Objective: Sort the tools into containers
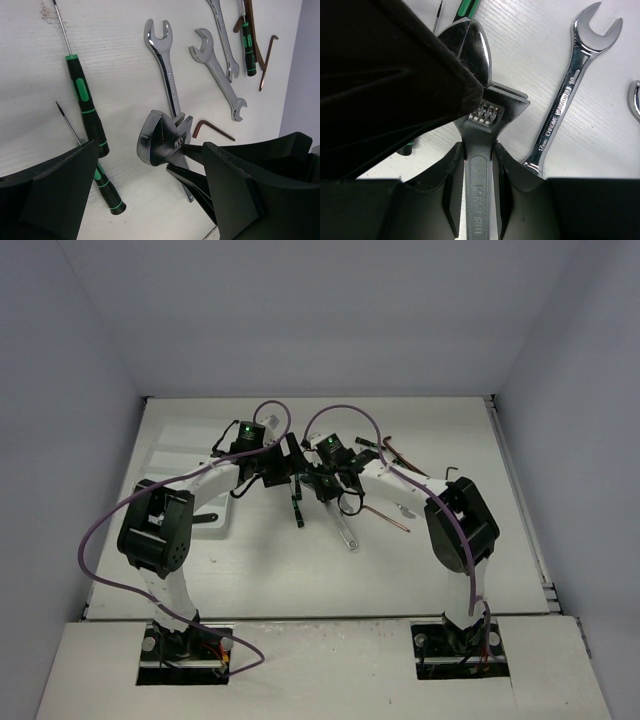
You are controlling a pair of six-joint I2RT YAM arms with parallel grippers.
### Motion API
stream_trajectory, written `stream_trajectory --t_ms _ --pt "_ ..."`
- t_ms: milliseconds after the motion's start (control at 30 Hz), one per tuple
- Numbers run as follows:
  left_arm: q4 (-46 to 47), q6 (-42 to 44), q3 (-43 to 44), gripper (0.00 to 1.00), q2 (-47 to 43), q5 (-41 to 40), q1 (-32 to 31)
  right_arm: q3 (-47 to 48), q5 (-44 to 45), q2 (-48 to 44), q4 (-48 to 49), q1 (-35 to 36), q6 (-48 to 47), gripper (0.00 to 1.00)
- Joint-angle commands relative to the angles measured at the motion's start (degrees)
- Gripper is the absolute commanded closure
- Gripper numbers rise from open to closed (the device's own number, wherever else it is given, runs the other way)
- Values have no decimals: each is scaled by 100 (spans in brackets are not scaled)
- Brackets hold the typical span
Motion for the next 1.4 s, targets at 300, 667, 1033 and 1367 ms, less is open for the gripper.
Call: stream_trajectory --t_ms 300,667,1033,1367 --pt "863 -377 55 25 -5 643 -32 29 -430 -765 723 16 0 100" --pt "1298 -711 29 64 -14 968 -23 -19 -614 -1024 912 -72 70 100" --pt "1510 -999 -157 100 -659 967 70 -96 -632 -1352 983 -125 279 88" --pt "1624 -1481 -871 100 -2339 1229 1390 -68 -823 -2259 936 -407 414 25"
